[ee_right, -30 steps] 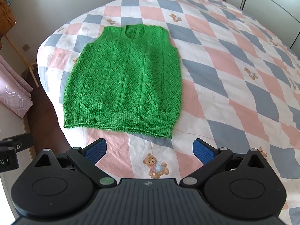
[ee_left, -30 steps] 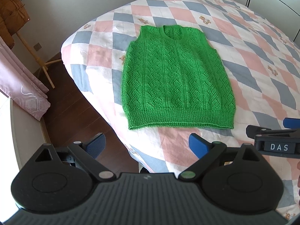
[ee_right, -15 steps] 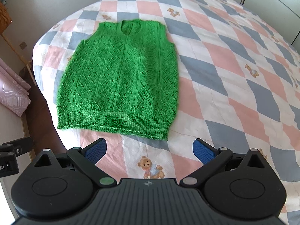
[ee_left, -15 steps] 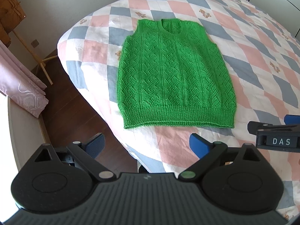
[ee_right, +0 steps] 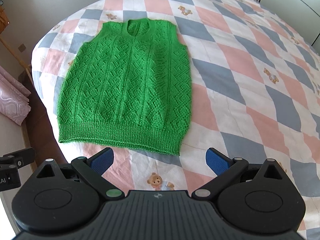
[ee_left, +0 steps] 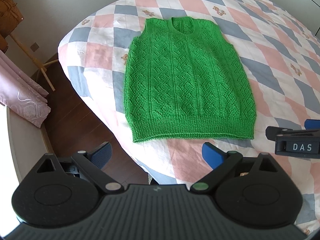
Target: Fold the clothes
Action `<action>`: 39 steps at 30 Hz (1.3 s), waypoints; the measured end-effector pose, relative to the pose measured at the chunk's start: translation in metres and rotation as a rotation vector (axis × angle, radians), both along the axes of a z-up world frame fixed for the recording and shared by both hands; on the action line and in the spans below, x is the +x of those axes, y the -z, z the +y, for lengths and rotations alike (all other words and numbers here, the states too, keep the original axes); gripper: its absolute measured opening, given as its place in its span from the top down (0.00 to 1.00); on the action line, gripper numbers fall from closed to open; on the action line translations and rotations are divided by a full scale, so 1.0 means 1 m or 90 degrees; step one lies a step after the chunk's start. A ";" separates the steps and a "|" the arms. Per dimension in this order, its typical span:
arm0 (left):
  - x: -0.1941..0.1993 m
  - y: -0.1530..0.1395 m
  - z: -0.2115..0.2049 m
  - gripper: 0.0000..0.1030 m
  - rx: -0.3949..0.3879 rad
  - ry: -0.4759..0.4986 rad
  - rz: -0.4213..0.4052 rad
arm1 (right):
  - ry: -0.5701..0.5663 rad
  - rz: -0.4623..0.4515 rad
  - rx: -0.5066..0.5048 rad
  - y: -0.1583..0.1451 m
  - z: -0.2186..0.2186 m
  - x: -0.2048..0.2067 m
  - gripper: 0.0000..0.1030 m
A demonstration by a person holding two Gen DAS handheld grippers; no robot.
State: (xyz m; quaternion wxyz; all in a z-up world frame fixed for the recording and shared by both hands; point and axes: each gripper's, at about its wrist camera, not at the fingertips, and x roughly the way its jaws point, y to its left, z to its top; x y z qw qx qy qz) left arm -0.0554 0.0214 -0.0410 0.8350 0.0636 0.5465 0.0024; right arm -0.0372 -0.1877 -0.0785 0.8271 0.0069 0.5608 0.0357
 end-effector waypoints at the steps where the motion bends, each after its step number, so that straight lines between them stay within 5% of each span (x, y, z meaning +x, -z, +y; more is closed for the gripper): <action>1: 0.003 0.001 0.001 0.07 0.000 0.001 0.002 | 0.001 0.002 0.000 0.001 0.001 0.003 0.02; 13: 0.063 0.040 0.026 0.07 -0.035 0.031 0.048 | 0.039 0.056 0.005 0.039 0.007 0.054 0.02; 24: 0.179 0.099 0.057 0.07 -0.074 0.132 0.068 | 0.086 0.074 0.089 0.101 -0.008 0.135 0.03; 32: 0.292 0.142 0.088 0.14 -0.155 0.201 0.041 | 0.060 0.011 0.199 0.141 -0.031 0.238 0.25; 36: 0.369 0.158 0.097 0.20 -0.183 0.237 0.012 | 0.047 -0.021 0.254 0.161 -0.042 0.289 0.46; 39: 0.431 0.170 0.100 0.20 -0.208 0.258 -0.005 | 0.000 -0.061 0.246 0.165 -0.054 0.344 0.51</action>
